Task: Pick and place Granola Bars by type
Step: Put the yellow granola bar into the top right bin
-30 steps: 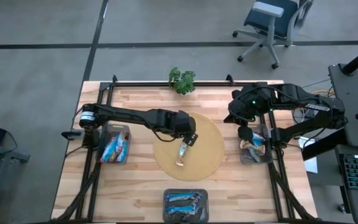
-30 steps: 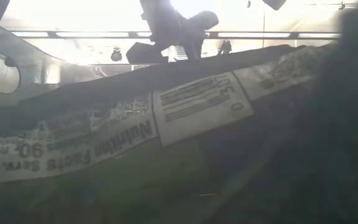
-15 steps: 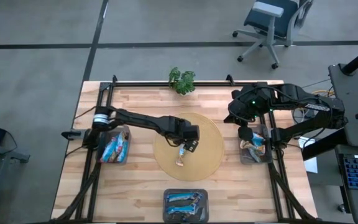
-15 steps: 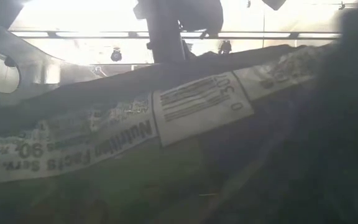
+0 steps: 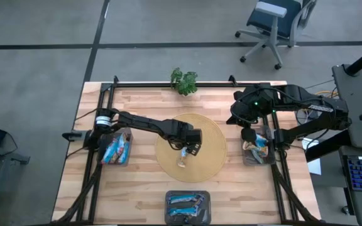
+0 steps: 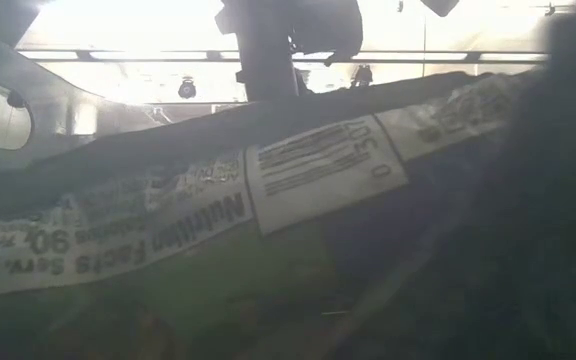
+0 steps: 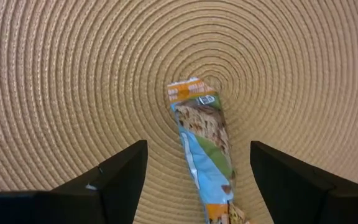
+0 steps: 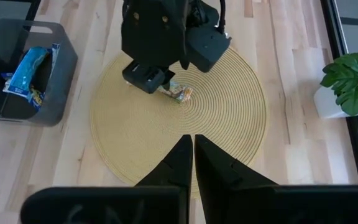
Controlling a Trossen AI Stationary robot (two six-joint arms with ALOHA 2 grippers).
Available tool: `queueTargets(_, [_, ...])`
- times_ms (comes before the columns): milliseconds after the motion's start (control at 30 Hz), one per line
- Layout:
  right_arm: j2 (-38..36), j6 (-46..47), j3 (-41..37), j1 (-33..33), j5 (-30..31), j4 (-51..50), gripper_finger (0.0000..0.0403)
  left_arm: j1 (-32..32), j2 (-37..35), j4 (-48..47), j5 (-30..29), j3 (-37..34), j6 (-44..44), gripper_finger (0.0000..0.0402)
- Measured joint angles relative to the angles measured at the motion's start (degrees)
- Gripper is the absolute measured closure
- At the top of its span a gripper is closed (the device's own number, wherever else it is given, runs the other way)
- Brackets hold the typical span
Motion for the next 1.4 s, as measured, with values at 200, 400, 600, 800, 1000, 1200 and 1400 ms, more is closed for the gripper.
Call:
queueTargets(200, [0.02, 0.06, -0.11, 0.0, 0.02, 0.0, 0.0394, 0.04, 0.75, 1.75, -0.47, -0.04, -0.25, 0.0136])
queueTargets(400, [0.02, 0.23, -0.13, 0.0, 0.02, 0.0, 0.0394, 0.0, 2.05, 3.2, -0.73, -0.04, 0.05, 0.0136])
queueTargets(600, [0.02, 0.21, -0.13, 0.02, 0.02, 0.0, 0.0394, 0.02, 2.62, 3.42, -1.37, -0.04, 0.37, 0.0136])
queueTargets(800, [0.02, 0.15, -0.13, 0.01, 0.04, 0.0, 0.0394, 0.13, 3.95, 3.98, -1.38, -0.04, 0.41, 0.0136])
queueTargets(1000, [0.02, 0.08, -0.13, 0.01, 0.04, 0.0, 0.0394, 0.2, 5.11, 4.14, -1.38, -0.07, 0.55, 0.0136])
queueTargets(1200, [0.02, 0.21, -0.13, 0.0, 0.04, 0.0, 0.0394, 0.22, 6.12, 4.22, -1.22, -0.07, 0.93, 0.0136])
queueTargets(1400, [0.02, 0.18, -0.25, 0.0, 0.07, 0.02, 0.0394, 0.22, 6.12, 4.27, -1.14, -0.07, 1.01, 0.0147])
